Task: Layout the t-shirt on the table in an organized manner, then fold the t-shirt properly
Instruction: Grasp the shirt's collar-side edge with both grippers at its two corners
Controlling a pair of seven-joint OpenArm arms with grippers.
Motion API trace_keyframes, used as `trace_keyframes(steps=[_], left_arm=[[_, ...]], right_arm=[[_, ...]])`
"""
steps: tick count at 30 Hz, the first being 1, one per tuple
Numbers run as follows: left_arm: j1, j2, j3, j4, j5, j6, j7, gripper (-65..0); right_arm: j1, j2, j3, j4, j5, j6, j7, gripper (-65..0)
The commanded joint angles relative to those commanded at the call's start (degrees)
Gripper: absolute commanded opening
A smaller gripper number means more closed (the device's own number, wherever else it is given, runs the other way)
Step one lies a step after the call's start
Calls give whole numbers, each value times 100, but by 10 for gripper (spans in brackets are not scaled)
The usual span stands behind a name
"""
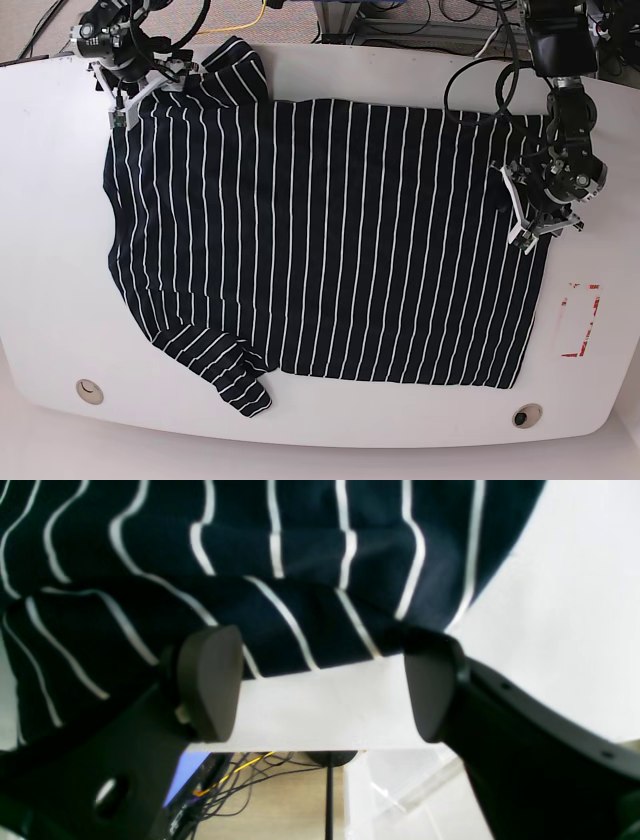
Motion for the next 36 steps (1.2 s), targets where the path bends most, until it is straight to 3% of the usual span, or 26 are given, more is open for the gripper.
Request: trace_keyframes(steps=[3, 5, 7, 12, 15, 26, 32, 36], left_arm=[[0, 0, 0, 0, 0, 0, 0, -338], [0, -9, 0, 0, 0, 0, 0, -338], [0, -9, -9, 0, 0, 0, 0, -338], [0, -9, -229, 0, 0, 0, 0, -338], [0, -9, -246, 0, 9, 0, 0, -338], [211, -9, -369, 475, -9, 0, 211, -333], [325, -9, -686, 1723, -554, 0, 1266, -332], [308, -18, -1327, 2286, -1020, 0, 1943, -331]], right_arm=[[97, 70, 0, -387, 0, 0, 26, -181], [167, 149, 9, -633, 0, 0, 26, -220], [211, 167, 9, -782, 0, 0, 26, -293], [369, 229, 0, -826, -44, 0, 26, -553], [404, 255, -35, -730, -53, 0, 18, -631], [422, 413, -9, 167, -53, 0, -484, -631], [448, 413, -44, 158, -53, 0, -475, -631], [448, 413, -44, 158, -53, 0, -475, -631]])
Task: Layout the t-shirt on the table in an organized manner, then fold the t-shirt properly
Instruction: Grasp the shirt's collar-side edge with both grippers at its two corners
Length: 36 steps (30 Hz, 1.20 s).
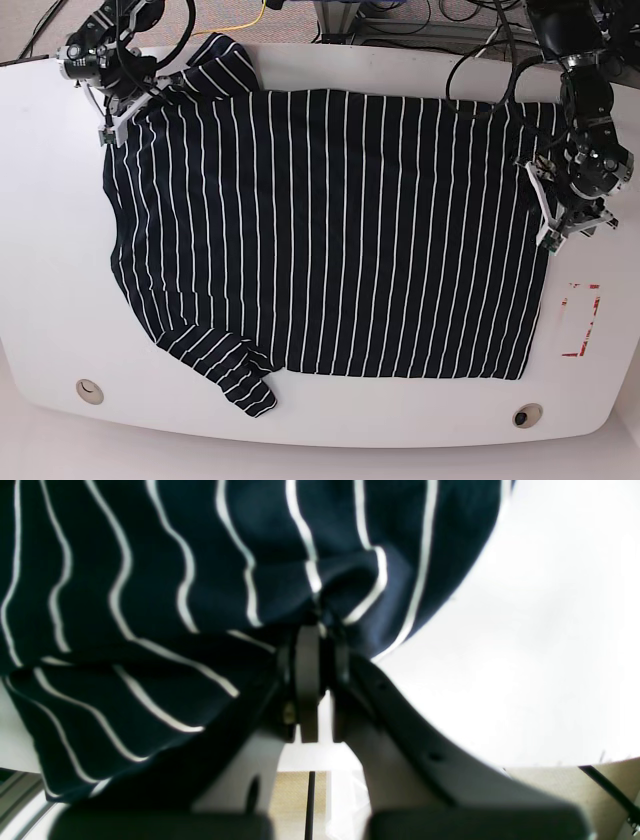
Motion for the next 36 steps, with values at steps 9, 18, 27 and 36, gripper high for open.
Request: trace_keyframes(steps=[9, 18, 27, 36], left_arm=[[325, -264, -1354, 88, -1495, 0, 967, -235], [1565, -255, -1987, -105, -2778, 0, 976, -226], [1767, -229, -2013, -862, -3059, 0, 905, -228], [1785, -255, -1565, -1336, -3051, 0, 431, -228]], right_arm=[[-9, 0, 0, 0, 0, 0, 0, -631], [-18, 0, -9, 0, 0, 0, 9, -631], [-35, 0, -9, 0, 9, 0, 9, -631], [-44, 70, -9, 0, 35, 0, 9, -631]])
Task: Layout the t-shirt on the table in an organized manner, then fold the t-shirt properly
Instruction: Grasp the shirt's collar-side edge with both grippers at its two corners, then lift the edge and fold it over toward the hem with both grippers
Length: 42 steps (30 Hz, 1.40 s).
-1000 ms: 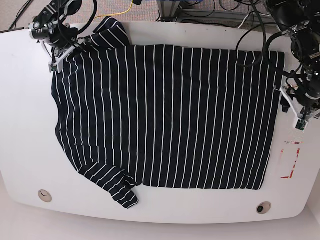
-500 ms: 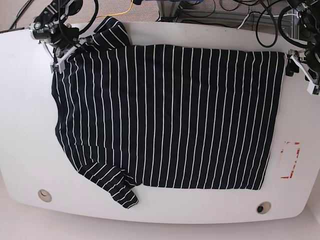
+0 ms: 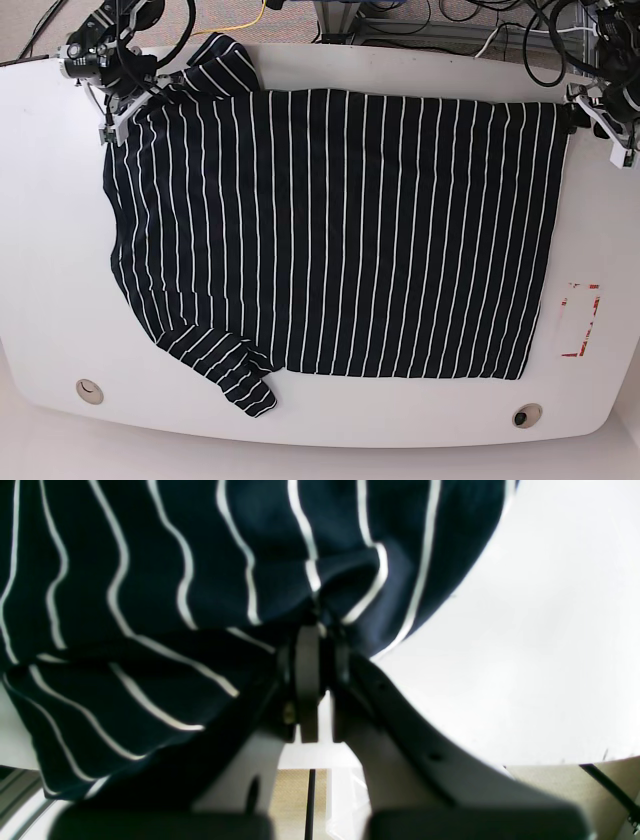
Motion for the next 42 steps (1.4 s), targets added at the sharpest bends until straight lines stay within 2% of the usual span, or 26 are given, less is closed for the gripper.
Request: trace_keyframes(steps=[7, 14, 21, 28, 31, 32, 34, 42], left_arm=[[9, 18, 132, -44, 26, 0, 9, -229], [114, 18, 352, -44, 413, 0, 9, -244], [132, 18, 765, -44, 519, 0, 9, -365], [229, 9, 826, 0, 510, 0, 26, -424], [246, 9, 818, 9, 510, 0, 35, -537], [246, 9, 818, 9, 510, 0, 35, -556], [255, -18, 818, 9, 510, 0, 35, -649], [387, -167, 800, 431, 404, 0, 123, -650]], right_arm=[[0, 9, 0, 0, 0, 0, 0, -631], [9, 9, 0, 0, 9, 0, 0, -631], [9, 9, 18, 0, 9, 0, 0, -631], [0, 9, 53, 9, 9, 0, 0, -634], [-70, 79, 53, 26, 18, 0, -9, -637], [-88, 105, 53, 26, 18, 0, -9, -639], [-132, 167, 53, 26, 26, 0, -9, -650], [-211, 167, 255, 97, 26, 0, -35, -650]])
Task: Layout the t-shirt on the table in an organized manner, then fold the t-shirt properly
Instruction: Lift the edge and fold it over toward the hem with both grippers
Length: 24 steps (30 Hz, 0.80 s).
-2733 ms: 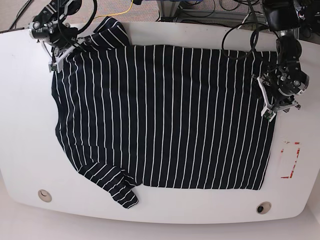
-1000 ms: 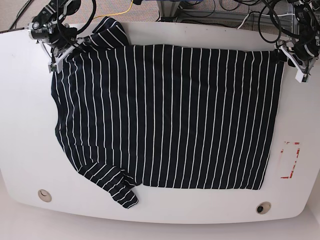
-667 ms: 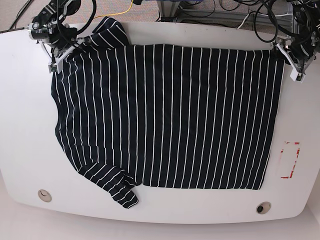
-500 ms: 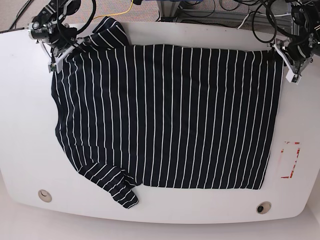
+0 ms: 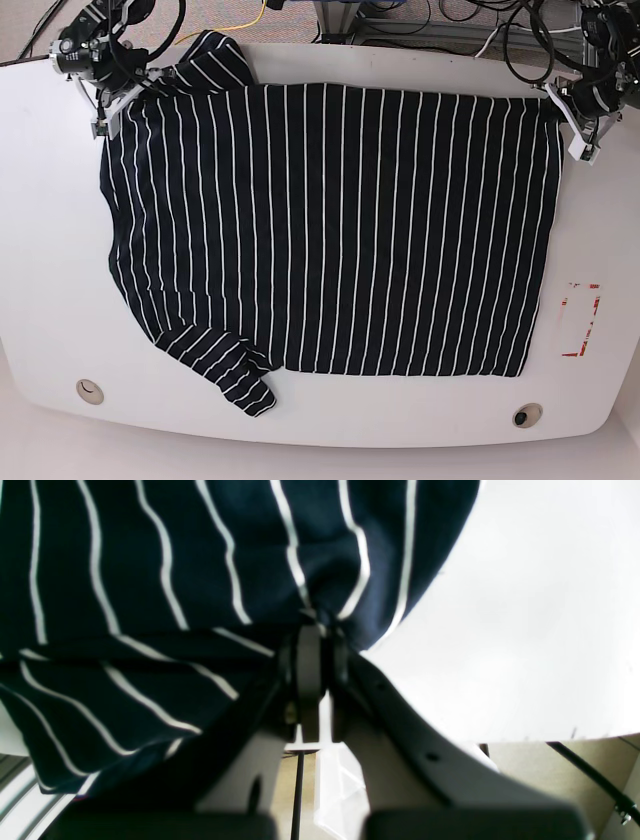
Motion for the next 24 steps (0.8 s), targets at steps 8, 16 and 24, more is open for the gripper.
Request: trace_keyframes(steps=[8, 16, 24], left_arm=[[35, -18, 0, 826, -695, 0, 396, -650], [-334, -18, 9, 1002, -1020, 0, 466, -650], [-1002, 0, 0, 976, -993, 0, 844, -650]], right_arm=[[114, 88, 141, 141, 0, 0, 0, -650], [387, 308, 149, 123, 501, 0, 0, -650], [888, 484, 141, 9, 659, 0, 9, -650]])
